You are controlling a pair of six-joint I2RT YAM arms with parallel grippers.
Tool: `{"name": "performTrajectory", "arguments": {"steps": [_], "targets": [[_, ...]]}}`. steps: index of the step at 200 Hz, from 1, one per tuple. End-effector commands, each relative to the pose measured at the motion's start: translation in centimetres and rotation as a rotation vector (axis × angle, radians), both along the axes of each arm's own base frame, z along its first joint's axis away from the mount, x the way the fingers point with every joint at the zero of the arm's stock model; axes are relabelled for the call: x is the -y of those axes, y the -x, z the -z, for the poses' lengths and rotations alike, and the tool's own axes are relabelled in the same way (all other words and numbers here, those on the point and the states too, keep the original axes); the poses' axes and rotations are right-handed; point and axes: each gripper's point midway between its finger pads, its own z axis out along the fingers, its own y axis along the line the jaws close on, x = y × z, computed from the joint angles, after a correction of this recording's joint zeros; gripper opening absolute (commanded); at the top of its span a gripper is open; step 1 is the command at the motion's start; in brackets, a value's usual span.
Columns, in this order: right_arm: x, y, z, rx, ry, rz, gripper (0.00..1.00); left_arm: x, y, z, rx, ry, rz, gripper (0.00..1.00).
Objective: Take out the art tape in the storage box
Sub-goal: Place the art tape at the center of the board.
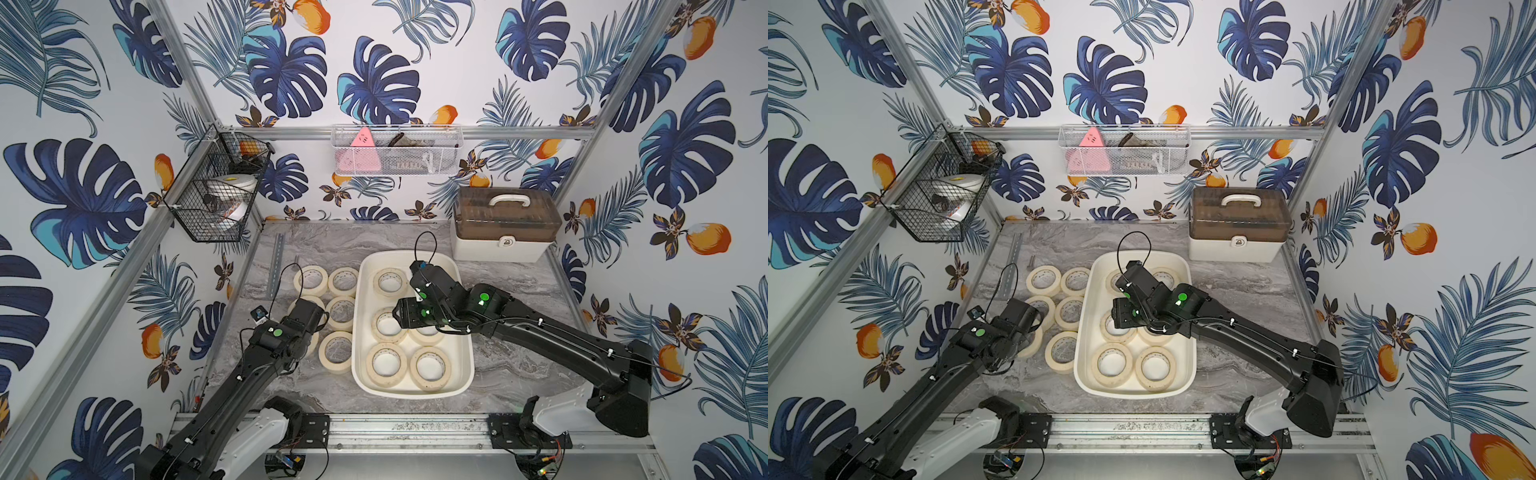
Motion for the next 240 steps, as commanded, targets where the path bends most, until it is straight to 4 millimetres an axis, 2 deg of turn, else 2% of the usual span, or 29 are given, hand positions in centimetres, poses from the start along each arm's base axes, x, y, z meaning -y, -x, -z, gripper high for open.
{"name": "performTrajectory", "arguments": {"steps": [1,70,142,183,240], "targets": [[1.1,0.1,0.3,-0.01,0.017,0.008,0.63,0.3,-0.2,1.6,0.023,0.087,-0.062,0.0],[3.4,-0.1,1.4,-0.039,0.021,0.047,0.64,-0.3,1.3,5.8,-0.033,0.133,-0.164,0.0],[4.8,-0.4,2.2,-0.051,0.043,0.072,0.64,0.0,1.2,8.2,-0.056,0.171,-0.157,0.0],[5.3,-0.5,2.3,-0.052,0.051,0.082,0.64,-0.2,1.0,8.8,-0.053,0.169,-0.158,0.0],[6.1,-0.5,2.4,-0.048,0.072,0.097,0.65,-0.3,0.7,9.8,-0.07,0.191,-0.164,0.19]]}}
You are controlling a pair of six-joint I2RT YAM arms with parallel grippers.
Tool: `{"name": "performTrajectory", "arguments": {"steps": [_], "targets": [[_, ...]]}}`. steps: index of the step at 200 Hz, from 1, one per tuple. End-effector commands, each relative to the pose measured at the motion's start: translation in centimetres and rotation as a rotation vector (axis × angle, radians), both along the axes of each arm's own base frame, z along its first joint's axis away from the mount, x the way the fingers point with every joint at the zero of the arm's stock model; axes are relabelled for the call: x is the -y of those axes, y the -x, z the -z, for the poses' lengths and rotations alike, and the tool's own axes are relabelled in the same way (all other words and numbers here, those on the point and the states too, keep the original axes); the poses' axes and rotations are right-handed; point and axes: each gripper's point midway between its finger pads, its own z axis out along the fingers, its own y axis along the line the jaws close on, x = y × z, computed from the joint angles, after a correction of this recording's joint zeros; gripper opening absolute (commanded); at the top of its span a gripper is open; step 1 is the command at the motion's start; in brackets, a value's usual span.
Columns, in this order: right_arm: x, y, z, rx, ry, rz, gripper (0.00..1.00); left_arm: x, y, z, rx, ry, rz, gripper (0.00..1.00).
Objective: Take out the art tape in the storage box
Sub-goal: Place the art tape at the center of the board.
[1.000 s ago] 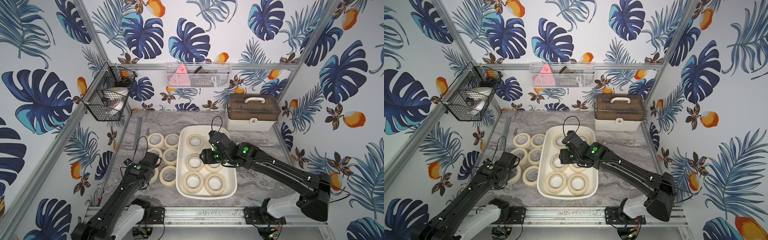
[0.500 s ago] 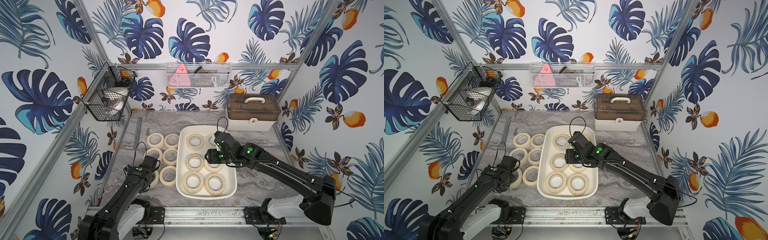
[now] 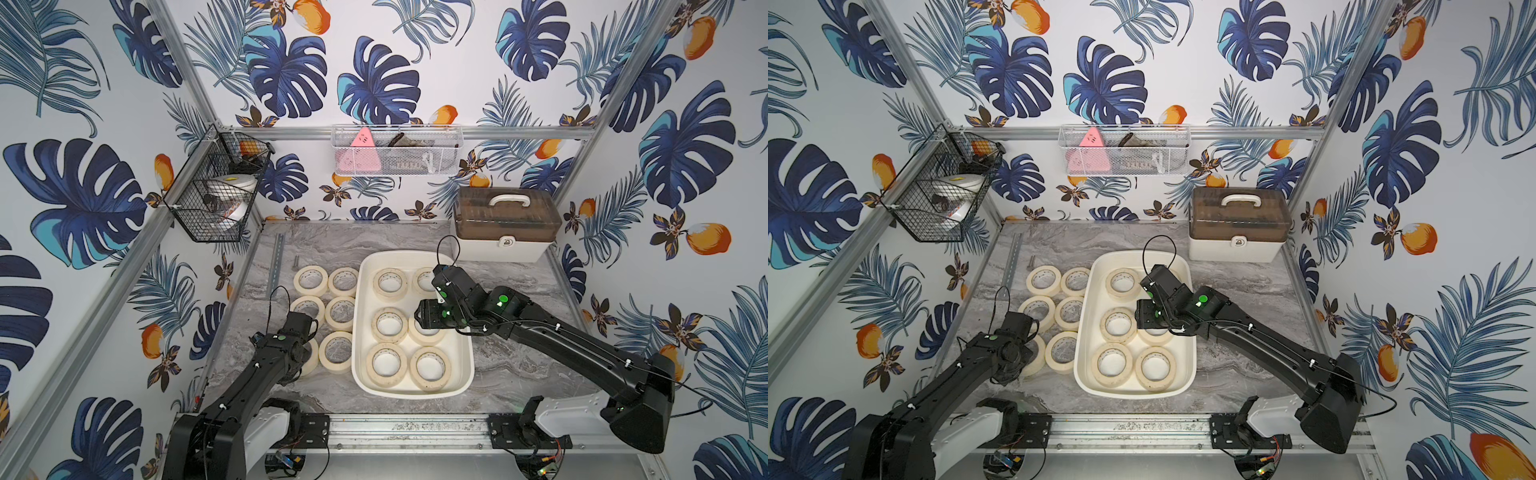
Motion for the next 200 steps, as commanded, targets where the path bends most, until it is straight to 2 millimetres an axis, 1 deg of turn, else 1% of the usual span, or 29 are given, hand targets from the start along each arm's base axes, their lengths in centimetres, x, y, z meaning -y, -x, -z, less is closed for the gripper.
{"name": "performTrajectory", "arguments": {"steps": [1,37,51,59,66,78,86,91,95,103,111,137,168,189,200], "targets": [[0.7,0.1,-0.1,0.007,0.023,0.003,0.65,-0.1,-0.4,0.2,0.008,0.001,0.016,0.2],[1.1,0.2,-0.2,0.012,0.025,0.01,0.66,-0.5,-0.7,-0.3,0.037,-0.018,0.017,0.42],[1.3,0.1,-0.3,0.014,0.03,0.011,0.66,-0.5,-0.7,-0.7,0.036,-0.023,0.022,0.49],[1.4,0.2,-0.3,0.013,0.033,0.012,0.66,-0.6,-0.9,-0.9,0.04,-0.027,0.027,0.55],[1.4,0.2,-0.3,0.015,0.036,0.01,0.66,-0.6,-1.0,-1.2,0.046,-0.029,0.035,0.57],[1.7,0.1,-0.3,0.016,0.041,0.015,0.66,-0.6,-1.2,-1.7,0.061,-0.033,0.038,0.68],[1.8,0.2,-0.4,0.018,0.043,0.015,0.66,-0.6,-1.3,-2.0,0.072,-0.034,0.042,0.73],[1.8,0.1,-0.4,0.019,0.047,0.017,0.66,-0.6,-1.4,-2.3,0.077,-0.035,0.041,0.78],[1.9,0.1,-0.5,0.022,0.046,0.017,0.66,-0.6,-1.3,-2.4,0.081,-0.034,0.04,0.79],[2.0,0.1,-0.6,0.024,0.048,0.018,0.67,-0.8,-1.3,-2.9,0.09,-0.04,0.03,0.86],[2.1,0.1,-0.6,0.026,0.051,0.02,0.67,-0.9,-1.4,-3.4,0.101,-0.045,0.026,0.91],[2.5,0.1,-0.8,0.032,0.058,0.026,0.67,-1.0,-2.0,-5.3,0.134,-0.061,0.039,0.94],[2.9,-0.1,-1.0,0.041,0.063,0.031,0.68,-0.7,-3.5,-8.5,0.199,-0.059,0.091,0.95],[3.1,-0.3,-1.1,0.047,0.068,0.036,0.69,0.6,-5.5,-10.7,0.278,-0.013,0.185,0.94],[3.3,-0.4,-1.0,0.049,0.07,0.04,0.69,2.1,-7.0,-11.7,0.318,0.043,0.271,0.92]]}}
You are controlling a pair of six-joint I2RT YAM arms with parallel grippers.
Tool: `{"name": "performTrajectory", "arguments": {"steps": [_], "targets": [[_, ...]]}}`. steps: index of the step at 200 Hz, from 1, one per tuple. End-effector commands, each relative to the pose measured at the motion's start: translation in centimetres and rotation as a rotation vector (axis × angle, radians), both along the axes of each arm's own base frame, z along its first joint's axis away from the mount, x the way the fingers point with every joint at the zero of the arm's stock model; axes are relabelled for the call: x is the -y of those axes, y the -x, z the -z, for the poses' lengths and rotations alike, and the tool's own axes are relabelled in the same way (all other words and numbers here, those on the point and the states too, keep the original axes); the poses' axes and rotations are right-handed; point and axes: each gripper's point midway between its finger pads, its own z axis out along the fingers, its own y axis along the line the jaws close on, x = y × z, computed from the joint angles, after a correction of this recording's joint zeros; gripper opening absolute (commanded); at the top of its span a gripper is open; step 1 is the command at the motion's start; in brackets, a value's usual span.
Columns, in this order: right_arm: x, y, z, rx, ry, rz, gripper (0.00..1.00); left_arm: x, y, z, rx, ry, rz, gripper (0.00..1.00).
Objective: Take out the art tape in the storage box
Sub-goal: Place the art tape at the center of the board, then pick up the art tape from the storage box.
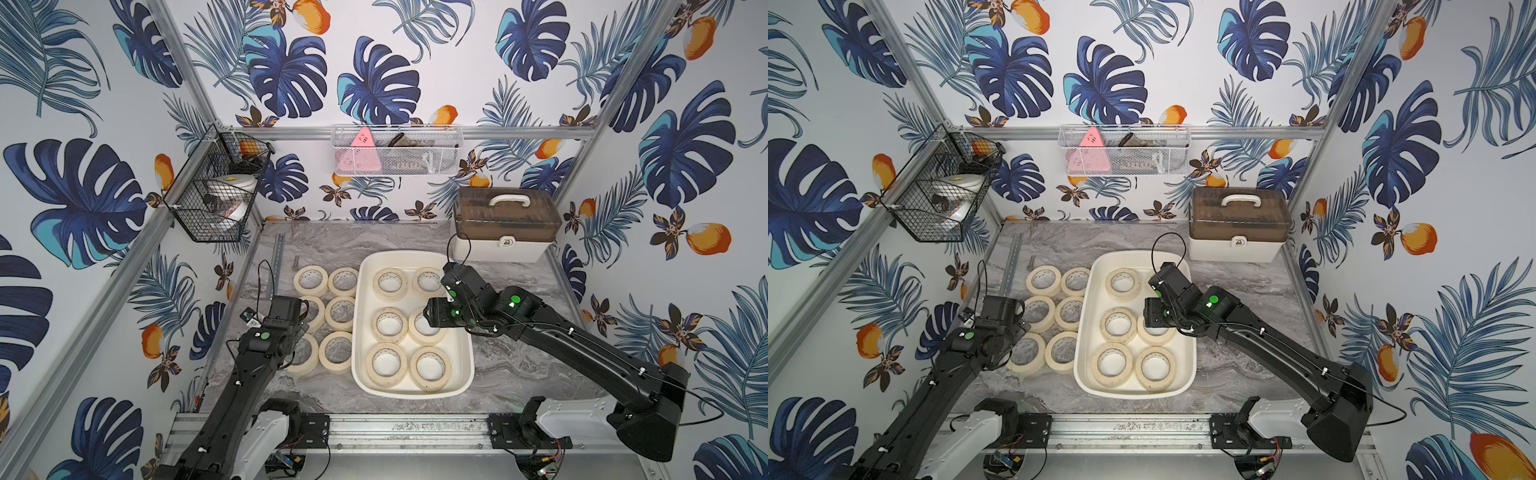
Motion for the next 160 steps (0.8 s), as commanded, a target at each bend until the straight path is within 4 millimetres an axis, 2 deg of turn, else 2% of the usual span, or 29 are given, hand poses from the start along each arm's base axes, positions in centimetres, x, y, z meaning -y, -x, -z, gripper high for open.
{"name": "performTrajectory", "arguments": {"steps": [1,26,46,85,87,112,128,160], "targets": [[0.8,0.0,0.1,0.004,0.033,0.004,0.69,2.4,-2.3,-1.8,0.047,0.054,0.184,0.92],[1.2,-0.3,0.4,0.006,0.03,0.017,0.7,4.8,-4.6,-4.1,0.065,0.072,0.332,0.92],[1.6,-0.5,1.1,-0.001,0.03,0.028,0.71,7.2,-6.6,-6.1,0.081,0.011,0.449,0.93],[2.9,-1.1,2.2,-0.018,0.049,0.065,0.73,14.1,-9.9,-8.8,0.077,-0.079,0.652,0.92],[3.1,-1.0,2.8,-0.028,0.061,0.068,0.73,14.4,-10.1,-8.9,0.076,-0.082,0.659,0.92],[4.7,-0.8,4.1,-0.037,0.104,0.099,0.77,18.6,-12.0,-8.9,0.051,-0.083,0.742,0.92],[5.6,-0.8,4.5,-0.038,0.121,0.119,0.8,21.0,-13.0,-8.8,0.055,-0.085,0.779,0.96],[7.0,-0.5,5.2,-0.043,0.145,0.152,0.82,23.5,-14.8,-7.1,0.033,-0.052,0.781,0.94]]}}
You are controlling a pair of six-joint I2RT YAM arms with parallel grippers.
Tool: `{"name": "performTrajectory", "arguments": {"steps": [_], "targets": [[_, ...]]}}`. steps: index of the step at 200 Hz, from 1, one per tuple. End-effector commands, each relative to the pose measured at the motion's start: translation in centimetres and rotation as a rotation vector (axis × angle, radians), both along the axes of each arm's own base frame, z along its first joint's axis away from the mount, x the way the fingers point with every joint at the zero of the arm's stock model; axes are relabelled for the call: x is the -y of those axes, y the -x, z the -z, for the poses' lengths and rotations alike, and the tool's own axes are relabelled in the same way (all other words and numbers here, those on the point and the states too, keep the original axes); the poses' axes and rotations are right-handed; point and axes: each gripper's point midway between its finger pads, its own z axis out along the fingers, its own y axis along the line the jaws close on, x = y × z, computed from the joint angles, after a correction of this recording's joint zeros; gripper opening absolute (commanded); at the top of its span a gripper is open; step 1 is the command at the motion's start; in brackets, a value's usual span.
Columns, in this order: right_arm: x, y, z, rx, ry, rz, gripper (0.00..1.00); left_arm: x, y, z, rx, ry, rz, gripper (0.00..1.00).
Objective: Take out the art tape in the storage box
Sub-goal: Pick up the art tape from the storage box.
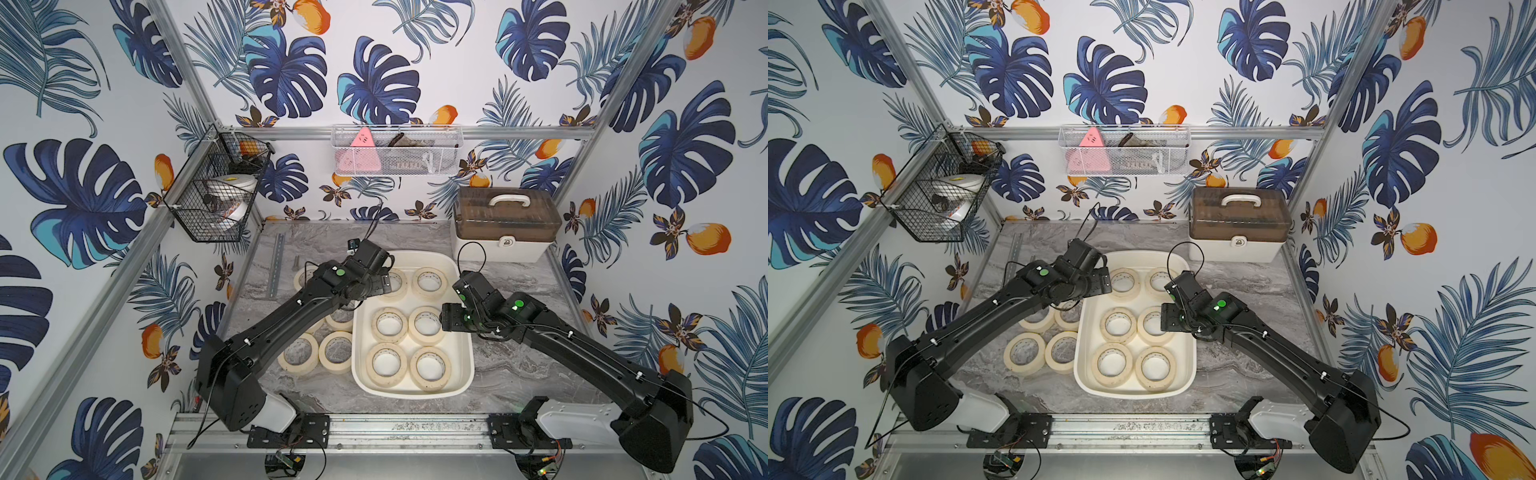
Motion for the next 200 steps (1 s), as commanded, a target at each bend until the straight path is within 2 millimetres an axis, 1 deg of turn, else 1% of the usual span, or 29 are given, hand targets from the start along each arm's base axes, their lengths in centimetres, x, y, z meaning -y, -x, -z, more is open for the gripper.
{"name": "performTrajectory", "arguments": {"steps": [1,31,47,68,95,125,146,153,159,160,162,167,185,200], "targets": [[1.2,0.1,0.3,0.006,0.032,0.025,0.82,1.1,-1.4,0.8,-0.005,0.006,-0.012,0.94],[1.9,0.4,0.9,0.002,0.034,0.047,0.83,2.4,-2.6,3.0,-0.061,0.0,-0.014,0.93],[1.9,0.4,1.1,-0.003,0.018,0.056,0.83,3.0,-3.2,4.2,-0.078,0.001,-0.008,0.93],[1.5,0.2,1.3,-0.011,-0.009,0.061,0.82,3.6,-3.6,5.9,-0.125,-0.013,-0.007,0.93],[0.0,-0.8,1.3,-0.007,-0.065,0.054,0.79,3.9,-3.9,7.6,-0.153,-0.021,-0.006,0.93],[-2.4,-3.2,0.9,0.0,-0.117,0.047,0.77,4.3,-4.1,8.2,-0.15,-0.015,0.003,0.92],[-4.0,-5.1,0.9,-0.005,-0.143,0.048,0.75,4.1,-4.3,8.4,-0.147,-0.01,-0.009,0.92],[-4.7,-5.8,1.0,-0.004,-0.153,0.043,0.74,4.0,-4.3,8.4,-0.143,-0.009,-0.01,0.92],[-5.0,-6.1,1.6,-0.014,-0.155,0.044,0.73,3.8,-4.3,8.3,-0.141,-0.011,-0.014,0.92],[-5.2,-6.4,1.1,-0.005,-0.165,0.043,0.73,3.8,-4.2,8.3,-0.141,-0.011,-0.015,0.92],[-5.5,-6.8,0.9,0.001,-0.171,0.044,0.72,3.7,-4.2,8.2,-0.139,-0.011,-0.017,0.92],[-5.9,-7.2,0.8,0.003,-0.177,0.042,0.72,3.5,-4.2,8.0,-0.136,-0.01,-0.024,0.91],[-6.8,-8.8,1.4,-0.007,-0.175,0.049,0.71,3.1,-4.2,7.6,-0.12,0.013,-0.031,0.91],[-7.5,-9.6,1.8,-0.016,-0.177,0.046,0.7,2.6,-4.5,8.0,-0.129,0.017,-0.04,0.9]]}}
